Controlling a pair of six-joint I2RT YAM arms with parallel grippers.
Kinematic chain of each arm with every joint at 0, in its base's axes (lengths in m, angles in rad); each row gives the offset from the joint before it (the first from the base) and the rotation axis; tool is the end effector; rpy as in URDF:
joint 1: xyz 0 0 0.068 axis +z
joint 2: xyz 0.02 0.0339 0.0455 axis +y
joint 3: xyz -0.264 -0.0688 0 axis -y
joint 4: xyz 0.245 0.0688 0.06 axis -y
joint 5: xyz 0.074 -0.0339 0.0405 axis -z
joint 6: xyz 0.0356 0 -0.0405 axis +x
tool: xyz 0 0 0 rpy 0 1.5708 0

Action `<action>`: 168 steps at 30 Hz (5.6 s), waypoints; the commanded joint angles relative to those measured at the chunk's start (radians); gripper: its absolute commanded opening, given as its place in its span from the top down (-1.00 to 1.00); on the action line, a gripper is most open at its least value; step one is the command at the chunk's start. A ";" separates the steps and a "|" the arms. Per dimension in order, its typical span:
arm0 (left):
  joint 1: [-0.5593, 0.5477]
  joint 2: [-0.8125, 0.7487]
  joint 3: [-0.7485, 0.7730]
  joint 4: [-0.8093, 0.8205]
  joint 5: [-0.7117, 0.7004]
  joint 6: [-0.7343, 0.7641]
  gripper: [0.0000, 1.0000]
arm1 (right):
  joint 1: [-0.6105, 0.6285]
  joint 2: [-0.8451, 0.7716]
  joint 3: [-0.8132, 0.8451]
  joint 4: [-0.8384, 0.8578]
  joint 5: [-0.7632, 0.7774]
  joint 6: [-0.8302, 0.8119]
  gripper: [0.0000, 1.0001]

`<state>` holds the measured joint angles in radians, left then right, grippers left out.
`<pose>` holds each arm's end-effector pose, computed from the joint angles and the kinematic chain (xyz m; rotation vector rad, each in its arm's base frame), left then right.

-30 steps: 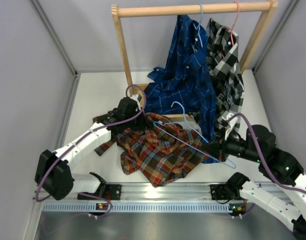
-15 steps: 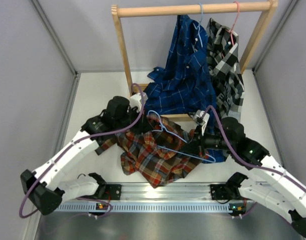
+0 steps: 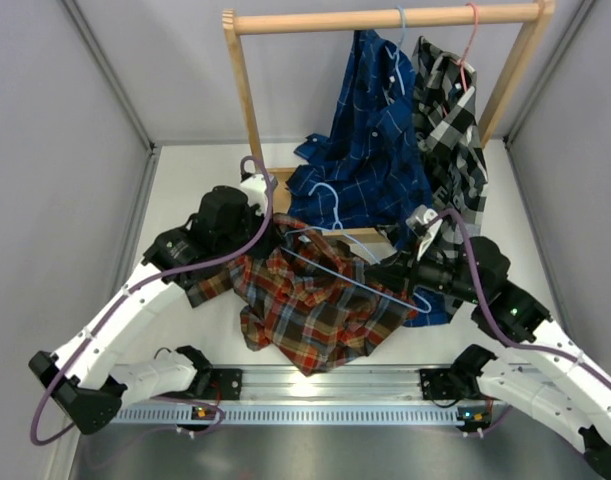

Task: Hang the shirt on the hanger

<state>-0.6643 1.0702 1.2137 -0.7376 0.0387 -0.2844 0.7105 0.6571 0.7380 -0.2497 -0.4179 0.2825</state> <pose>0.1708 -0.1355 0.3782 0.4423 2.1795 -0.5779 0.1083 0.1123 0.3365 -0.7065 1.7135 1.0737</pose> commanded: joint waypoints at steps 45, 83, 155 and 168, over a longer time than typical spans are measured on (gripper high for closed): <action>-0.018 -0.045 0.334 -0.082 0.141 0.256 -0.96 | 0.014 0.265 -0.233 1.211 -0.058 0.211 1.00; 0.143 0.013 0.224 0.067 1.036 0.844 -0.62 | -0.003 -0.065 -0.241 0.803 -0.344 0.153 1.00; 0.138 -0.438 -0.247 0.443 0.320 0.126 1.00 | 0.288 0.354 -0.258 0.684 0.573 0.437 1.00; 0.138 -0.716 -0.390 0.323 0.457 0.258 1.00 | -0.175 0.263 0.025 0.124 0.115 0.304 1.00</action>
<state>-0.5274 0.4175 0.8402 -0.4366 0.4603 -0.0731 0.6220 0.9112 0.6563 0.0620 -0.2325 0.6640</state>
